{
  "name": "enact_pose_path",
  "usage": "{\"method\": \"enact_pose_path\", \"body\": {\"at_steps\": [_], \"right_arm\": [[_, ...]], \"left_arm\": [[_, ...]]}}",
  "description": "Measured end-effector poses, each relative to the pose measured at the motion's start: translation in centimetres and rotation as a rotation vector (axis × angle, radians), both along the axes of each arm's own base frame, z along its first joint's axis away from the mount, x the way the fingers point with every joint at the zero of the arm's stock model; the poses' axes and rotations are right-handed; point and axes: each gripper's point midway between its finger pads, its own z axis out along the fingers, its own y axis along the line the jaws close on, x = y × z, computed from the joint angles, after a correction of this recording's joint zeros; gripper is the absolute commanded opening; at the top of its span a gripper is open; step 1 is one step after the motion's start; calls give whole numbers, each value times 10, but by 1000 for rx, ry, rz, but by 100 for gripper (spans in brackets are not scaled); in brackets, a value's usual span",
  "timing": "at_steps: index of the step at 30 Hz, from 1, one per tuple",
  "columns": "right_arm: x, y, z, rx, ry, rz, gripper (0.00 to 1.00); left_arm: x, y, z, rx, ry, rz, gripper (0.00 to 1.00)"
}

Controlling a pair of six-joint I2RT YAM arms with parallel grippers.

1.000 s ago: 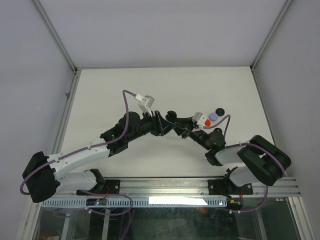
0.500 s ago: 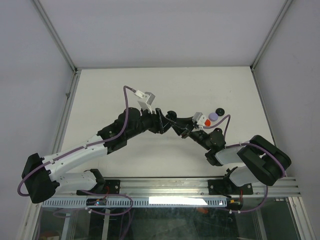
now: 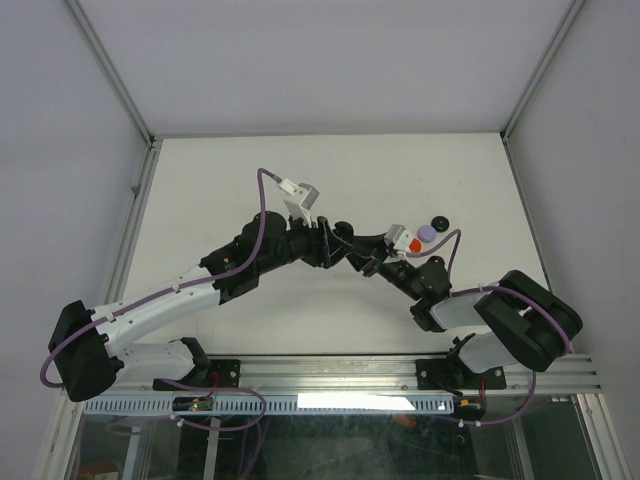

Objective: Insert the wireless bluetooth earbuds into the charging case
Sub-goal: Place the earbud in the charging case, then close the charging case.

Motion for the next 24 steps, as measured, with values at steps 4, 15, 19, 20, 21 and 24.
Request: {"method": "enact_pose_path", "body": {"at_steps": [4,15,19,20,21,24], "right_arm": [[0,0,0,0,1,0,0],[-1,1,-1,1,7,5,0],[0,1,-1,1,10,5,0],[-1,1,-1,2,10,7,0],[-1,1,-1,2,10,9,0],[-2,1,-1,1,9,14,0]], "left_arm": [[-6,-4,4,-12,0,-45,48],[-4,-16,11,-12,-17,-84,50],[1,-23,11,-5,-15,-83,51],[2,-24,12,-6,-16,-83,51],[3,-25,14,-7,-22,-85,52],[4,-25,18,-6,-40,-87,53]]}}
